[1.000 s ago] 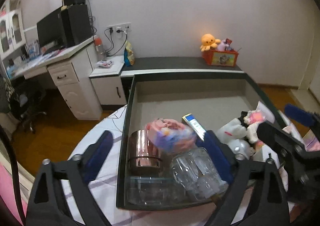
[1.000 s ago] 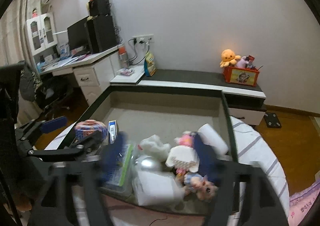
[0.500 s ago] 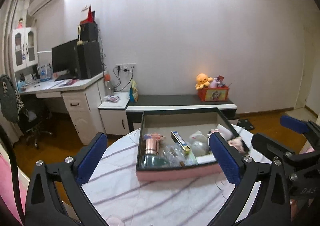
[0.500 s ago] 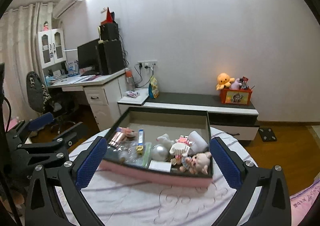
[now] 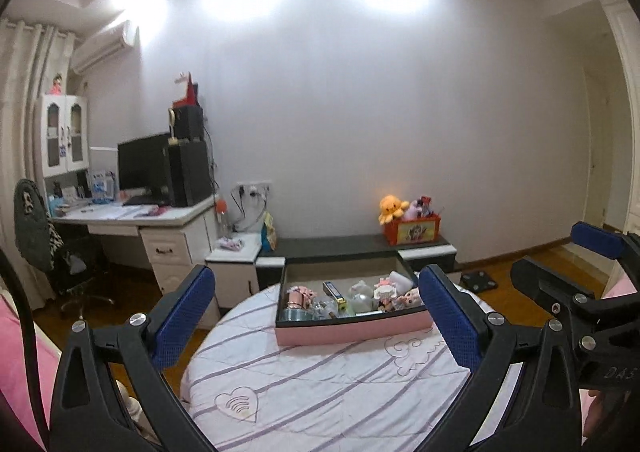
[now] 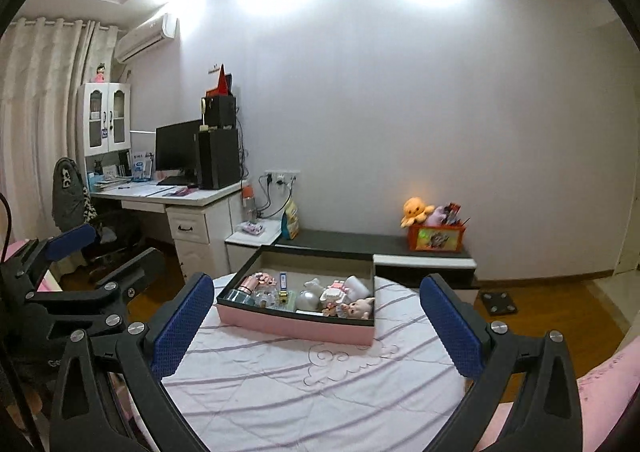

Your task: Organize rigid objects

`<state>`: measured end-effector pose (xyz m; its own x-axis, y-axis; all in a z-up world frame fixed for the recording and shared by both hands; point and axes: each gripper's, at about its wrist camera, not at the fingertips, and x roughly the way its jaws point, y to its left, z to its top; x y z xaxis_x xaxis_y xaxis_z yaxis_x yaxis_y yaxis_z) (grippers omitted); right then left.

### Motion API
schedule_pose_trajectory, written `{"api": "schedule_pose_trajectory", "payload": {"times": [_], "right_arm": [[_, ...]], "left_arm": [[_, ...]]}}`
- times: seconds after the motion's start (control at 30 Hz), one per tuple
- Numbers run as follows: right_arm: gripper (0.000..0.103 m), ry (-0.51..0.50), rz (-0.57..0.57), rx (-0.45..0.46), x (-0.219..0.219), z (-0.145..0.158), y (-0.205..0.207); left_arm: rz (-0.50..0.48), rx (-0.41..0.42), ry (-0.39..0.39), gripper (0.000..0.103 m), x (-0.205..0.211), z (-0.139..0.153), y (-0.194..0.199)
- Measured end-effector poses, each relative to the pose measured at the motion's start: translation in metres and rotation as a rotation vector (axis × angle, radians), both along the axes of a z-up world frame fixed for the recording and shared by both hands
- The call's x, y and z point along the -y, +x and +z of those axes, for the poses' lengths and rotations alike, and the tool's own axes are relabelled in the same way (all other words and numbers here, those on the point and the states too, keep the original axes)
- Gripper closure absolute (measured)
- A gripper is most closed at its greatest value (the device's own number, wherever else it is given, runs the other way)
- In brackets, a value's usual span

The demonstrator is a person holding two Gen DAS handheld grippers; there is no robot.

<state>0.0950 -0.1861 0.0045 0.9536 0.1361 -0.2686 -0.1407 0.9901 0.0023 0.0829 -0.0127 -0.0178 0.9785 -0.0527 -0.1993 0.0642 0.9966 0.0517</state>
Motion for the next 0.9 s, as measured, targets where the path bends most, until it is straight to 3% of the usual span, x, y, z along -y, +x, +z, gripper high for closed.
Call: {"api": "schedule_pose_trajectory", "payload": {"times": [0.33,0.9], "right_arm": [[0.000,0.004,-0.023,0.057,0.002,0.022,-0.055],[0.000,0.012,-0.021,0.086,-0.001,0.024,-0.070]], "left_arm": [[0.002,0.095,-0.027,0.000,-0.002,0.023,-0.054],[0.008,0.116,-0.025,0.000,0.004,0.025,-0.057]]}}
